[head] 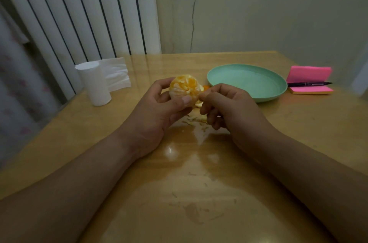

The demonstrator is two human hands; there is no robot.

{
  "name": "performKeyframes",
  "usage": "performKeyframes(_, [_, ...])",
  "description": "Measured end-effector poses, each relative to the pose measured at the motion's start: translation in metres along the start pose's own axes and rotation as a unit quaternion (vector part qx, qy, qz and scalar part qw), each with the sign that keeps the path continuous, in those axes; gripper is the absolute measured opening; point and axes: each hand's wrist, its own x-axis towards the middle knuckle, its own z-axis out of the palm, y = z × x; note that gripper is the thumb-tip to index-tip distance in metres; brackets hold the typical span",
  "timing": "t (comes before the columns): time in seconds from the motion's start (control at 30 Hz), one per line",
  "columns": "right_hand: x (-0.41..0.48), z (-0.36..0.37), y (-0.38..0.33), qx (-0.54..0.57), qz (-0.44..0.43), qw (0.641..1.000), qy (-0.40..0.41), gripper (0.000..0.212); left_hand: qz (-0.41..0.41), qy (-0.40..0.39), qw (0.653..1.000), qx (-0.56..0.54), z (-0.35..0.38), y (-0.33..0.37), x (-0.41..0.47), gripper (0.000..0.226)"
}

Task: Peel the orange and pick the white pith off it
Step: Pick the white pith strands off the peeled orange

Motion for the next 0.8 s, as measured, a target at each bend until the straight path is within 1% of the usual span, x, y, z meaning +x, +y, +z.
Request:
performKeyframes(0.17, [-0.0035,0.0016,0.0004,-0.070,-0.026,0.997,0.000,0.020,0.021,0.007,0.999,0.043,-0.0037,-0.0012,0.0002,0.069])
performKeyframes(0.33, [-0.0033,-0.0007,-0.0006,-0.087,-0.016,0.996,0.003,0.016,0.035,0.019,0.997,0.068,-0.0042,-0.0032,0.0008,0.069])
performKeyframes(0.43, [-0.0042,-0.0006,-0.0020,-0.097,-0.014,0.995,0.005,0.015,0.070,0.027,0.984,0.159,-0.0046,-0.0018,-0.0012,0.064])
performKeyframes(0.5, [-0.0049,-0.0004,-0.0025,-0.110,-0.016,0.994,0.004,0.013,0.093,0.033,0.976,0.195,-0.0038,-0.0005,-0.0030,0.063])
performKeyframes(0.63, [-0.0048,0.0001,-0.0027,-0.115,-0.016,0.993,0.005,0.010,0.117,0.033,0.966,0.229,-0.0030,-0.0018,-0.0036,0.066])
performKeyframes(0.8, [-0.0062,0.0012,-0.0034,-0.112,-0.014,0.993,0.022,0.012,0.133,0.027,0.960,0.244,0.0000,-0.0015,-0.0060,0.067])
